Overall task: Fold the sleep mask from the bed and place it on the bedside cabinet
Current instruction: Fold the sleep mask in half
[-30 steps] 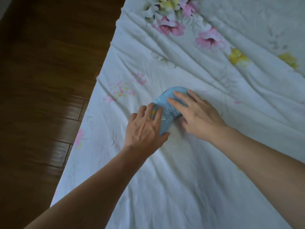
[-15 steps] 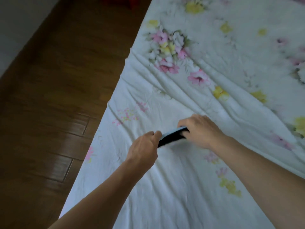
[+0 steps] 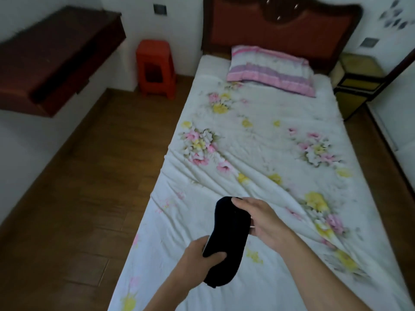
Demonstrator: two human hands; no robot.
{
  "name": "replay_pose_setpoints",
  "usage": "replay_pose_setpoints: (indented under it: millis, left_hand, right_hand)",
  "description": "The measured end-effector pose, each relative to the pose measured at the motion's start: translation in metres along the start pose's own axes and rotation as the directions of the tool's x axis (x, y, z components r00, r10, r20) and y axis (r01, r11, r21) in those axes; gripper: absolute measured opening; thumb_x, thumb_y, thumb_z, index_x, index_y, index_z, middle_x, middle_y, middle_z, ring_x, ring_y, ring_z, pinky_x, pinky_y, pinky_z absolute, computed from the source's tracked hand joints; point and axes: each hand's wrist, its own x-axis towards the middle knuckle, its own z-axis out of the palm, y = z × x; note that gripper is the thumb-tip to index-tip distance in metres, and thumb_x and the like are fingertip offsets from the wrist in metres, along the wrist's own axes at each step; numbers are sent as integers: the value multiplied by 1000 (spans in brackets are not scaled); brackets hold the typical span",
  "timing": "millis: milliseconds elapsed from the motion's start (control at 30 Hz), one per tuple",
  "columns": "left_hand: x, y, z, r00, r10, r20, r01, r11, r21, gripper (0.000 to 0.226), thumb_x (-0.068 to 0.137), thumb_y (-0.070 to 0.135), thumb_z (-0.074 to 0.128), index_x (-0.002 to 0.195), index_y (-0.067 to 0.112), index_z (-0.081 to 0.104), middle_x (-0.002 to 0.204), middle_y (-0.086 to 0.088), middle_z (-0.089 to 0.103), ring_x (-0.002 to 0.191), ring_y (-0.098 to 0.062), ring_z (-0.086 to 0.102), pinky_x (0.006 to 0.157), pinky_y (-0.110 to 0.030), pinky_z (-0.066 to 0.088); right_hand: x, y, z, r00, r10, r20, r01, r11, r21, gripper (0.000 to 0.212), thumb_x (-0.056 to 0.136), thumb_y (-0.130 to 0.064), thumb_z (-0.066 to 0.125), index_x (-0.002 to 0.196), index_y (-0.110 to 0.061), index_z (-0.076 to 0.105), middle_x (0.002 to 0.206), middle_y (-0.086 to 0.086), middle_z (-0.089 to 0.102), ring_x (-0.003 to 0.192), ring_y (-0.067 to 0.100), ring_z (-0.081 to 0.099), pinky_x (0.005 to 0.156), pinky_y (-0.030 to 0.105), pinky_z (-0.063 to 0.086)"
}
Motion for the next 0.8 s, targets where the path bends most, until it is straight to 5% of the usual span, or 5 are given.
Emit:
replay_pose_setpoints:
  millis: [67, 200, 433, 633, 800]
  left_hand:
    - [-33, 18, 19, 1000, 1, -7, -3, 985, -173, 21, 89, 14, 71, 110, 12, 71, 108, -13, 77, 99, -24, 73, 91, -41, 58]
    - [-91, 41, 55, 999, 22, -35, -34, 931, -363, 22, 90, 13, 70, 111, 13, 72, 107, -14, 78, 99, -29, 74, 87, -43, 60]
    - [-144, 48, 100, 998, 30, -59, -51, 918, -393, 14, 89, 20, 71, 100, 14, 77, 102, -14, 79, 93, -31, 75, 70, -38, 60]
    - [-155, 54, 115, 997, 34, -70, -61, 896, -440, 18, 90, 17, 69, 100, 4, 76, 102, -18, 78, 94, -32, 75, 68, -33, 59]
    - [-159, 61, 116, 992, 70, -104, -108, 894, -435, 14, 90, 6, 65, 92, 6, 78, 89, -16, 77, 76, -26, 73, 63, -31, 58]
  right_hand:
    - [-38, -3, -6, 999, 19, 45, -25, 989, 146, 32, 76, -37, 83, 98, -14, 78, 94, 6, 80, 84, 20, 76, 66, 33, 59]
    - [-102, 4, -14, 992, -14, 124, -13, 977, 215, 37, 75, -22, 85, 111, -15, 75, 112, 15, 77, 104, 33, 72, 97, 52, 55]
    - [-161, 13, -24, 969, -248, 3, 243, 950, 197, 34, 73, -2, 82, 104, -14, 76, 100, 11, 80, 94, 29, 76, 85, 44, 60]
    - [-193, 22, -30, 819, -571, -50, 572, 820, 19, 26, 76, 1, 75, 86, -23, 80, 86, 0, 80, 85, 19, 76, 69, 24, 57]
    - [-212, 36, -40, 674, -737, 50, 737, 668, -102, 50, 77, 20, 66, 84, -27, 81, 102, -9, 79, 109, 16, 69, 92, 25, 52]
